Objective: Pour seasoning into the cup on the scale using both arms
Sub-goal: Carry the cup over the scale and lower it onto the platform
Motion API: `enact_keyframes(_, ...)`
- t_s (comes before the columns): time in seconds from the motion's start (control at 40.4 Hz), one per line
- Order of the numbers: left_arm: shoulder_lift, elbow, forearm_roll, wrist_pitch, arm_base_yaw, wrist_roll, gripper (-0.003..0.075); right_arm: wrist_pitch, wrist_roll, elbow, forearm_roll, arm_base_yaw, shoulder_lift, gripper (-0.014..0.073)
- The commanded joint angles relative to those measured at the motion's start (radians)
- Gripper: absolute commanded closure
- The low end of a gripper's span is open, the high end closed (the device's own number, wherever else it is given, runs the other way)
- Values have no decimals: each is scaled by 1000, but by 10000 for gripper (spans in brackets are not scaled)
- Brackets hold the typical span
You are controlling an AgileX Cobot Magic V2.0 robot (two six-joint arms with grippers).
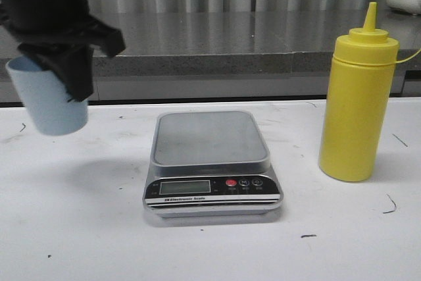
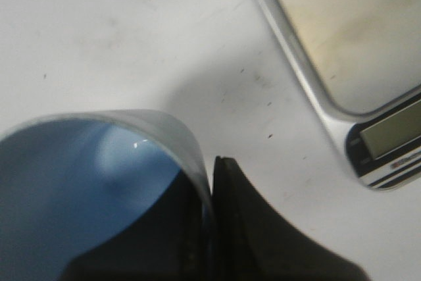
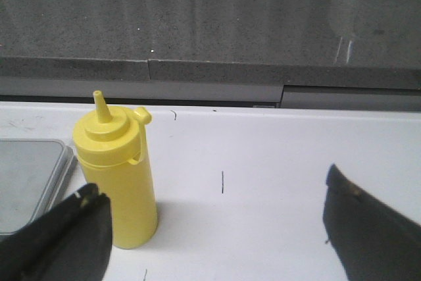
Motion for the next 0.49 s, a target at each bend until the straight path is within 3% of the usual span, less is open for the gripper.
enact_keyframes(0.0,11,-133,-14,34,-54,7,740,-76,2,-38,-5,3,14,-68)
enact_keyframes(0.223,164,-358,-28,62,-167,7,740,-72,2,-38,-5,3,14,-68)
enact_keyframes(0.47,281,-492,-59,109,-225,7,740,-70,2,-38,-5,3,14,-68)
